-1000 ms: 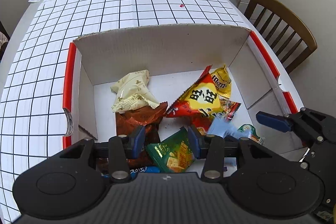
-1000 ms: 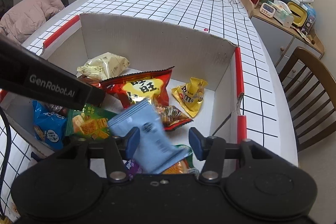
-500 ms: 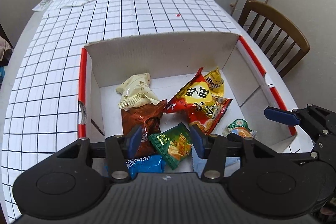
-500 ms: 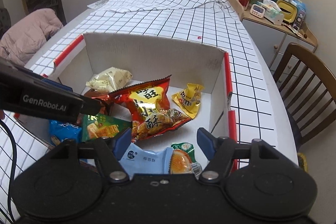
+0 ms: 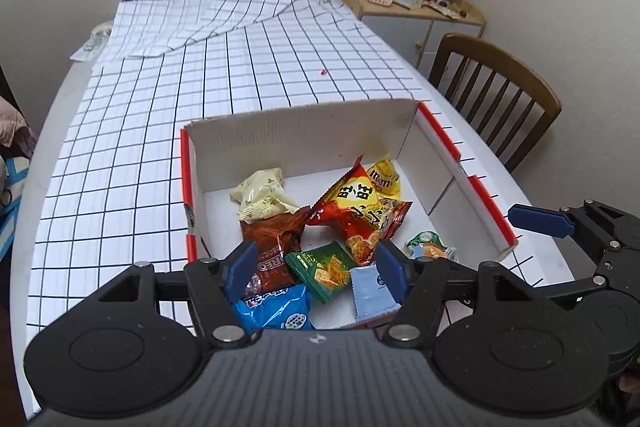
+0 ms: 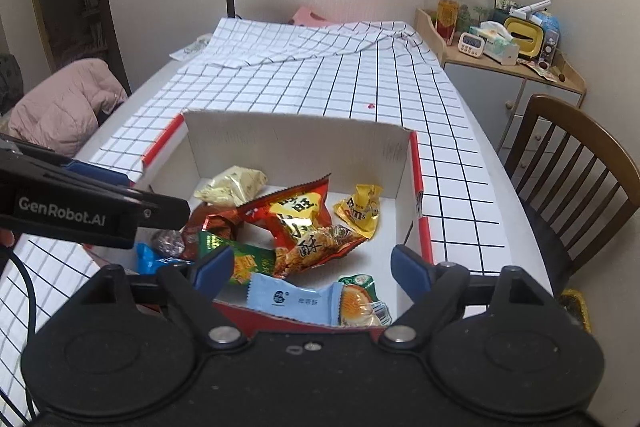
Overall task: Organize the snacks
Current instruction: 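Move both tools back toward the remaining snacks beside the box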
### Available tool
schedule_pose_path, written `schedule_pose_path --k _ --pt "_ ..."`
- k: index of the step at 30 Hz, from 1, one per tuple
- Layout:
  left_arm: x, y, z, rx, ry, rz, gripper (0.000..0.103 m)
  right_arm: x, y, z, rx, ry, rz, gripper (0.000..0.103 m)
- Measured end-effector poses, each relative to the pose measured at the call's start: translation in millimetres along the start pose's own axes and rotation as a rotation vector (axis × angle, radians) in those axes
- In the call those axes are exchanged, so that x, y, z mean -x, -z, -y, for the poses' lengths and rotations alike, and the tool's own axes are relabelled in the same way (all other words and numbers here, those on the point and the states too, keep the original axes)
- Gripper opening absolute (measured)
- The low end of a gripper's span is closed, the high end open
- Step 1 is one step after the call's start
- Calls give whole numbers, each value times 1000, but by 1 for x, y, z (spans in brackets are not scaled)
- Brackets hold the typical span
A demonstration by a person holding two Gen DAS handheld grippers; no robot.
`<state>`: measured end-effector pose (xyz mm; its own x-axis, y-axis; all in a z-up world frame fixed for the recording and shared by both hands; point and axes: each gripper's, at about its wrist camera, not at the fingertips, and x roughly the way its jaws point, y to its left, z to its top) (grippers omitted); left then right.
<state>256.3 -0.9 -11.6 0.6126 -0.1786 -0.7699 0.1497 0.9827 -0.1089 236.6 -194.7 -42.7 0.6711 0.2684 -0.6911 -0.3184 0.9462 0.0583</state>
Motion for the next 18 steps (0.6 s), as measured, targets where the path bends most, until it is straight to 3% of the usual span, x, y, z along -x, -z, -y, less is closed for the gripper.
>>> schedule_pose_path --k 4,8,18 --pt "16 6 -2 -6 5 25 68 15 1 -6 -1 -6 29 90" --pt "30 12 -4 -13 6 47 69 28 4 -13 -5 -7 58 99" --pt "60 34 -18 -10 20 91 74 53 13 -27 -23 -48 88 102"
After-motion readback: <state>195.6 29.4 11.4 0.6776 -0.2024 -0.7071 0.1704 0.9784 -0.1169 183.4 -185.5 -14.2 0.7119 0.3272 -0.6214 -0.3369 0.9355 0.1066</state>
